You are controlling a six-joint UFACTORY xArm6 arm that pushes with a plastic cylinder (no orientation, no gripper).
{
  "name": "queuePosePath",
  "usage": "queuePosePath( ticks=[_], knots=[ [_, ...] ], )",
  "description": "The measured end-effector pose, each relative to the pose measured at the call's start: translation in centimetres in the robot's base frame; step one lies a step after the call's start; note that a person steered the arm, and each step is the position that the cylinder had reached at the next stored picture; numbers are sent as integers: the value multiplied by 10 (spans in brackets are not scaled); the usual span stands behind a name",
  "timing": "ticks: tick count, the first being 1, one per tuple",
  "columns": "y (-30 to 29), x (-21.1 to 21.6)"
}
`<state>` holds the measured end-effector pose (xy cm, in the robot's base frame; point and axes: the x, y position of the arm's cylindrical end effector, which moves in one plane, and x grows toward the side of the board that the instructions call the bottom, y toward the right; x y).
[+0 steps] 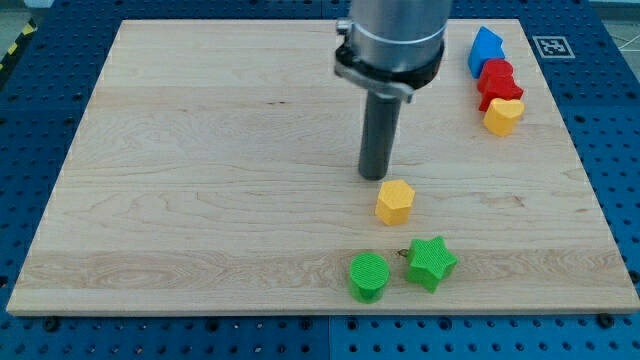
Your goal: Slide the yellow hexagon to the yellow heart
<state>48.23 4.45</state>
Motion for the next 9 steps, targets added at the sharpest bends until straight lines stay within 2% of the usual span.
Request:
queuePosePath(
  ticks=[2, 3, 5, 8, 9],
  knots=[
    [-15, 19],
    [-15, 44],
    [37, 42],
    [154, 42],
    [168, 37]
  ],
)
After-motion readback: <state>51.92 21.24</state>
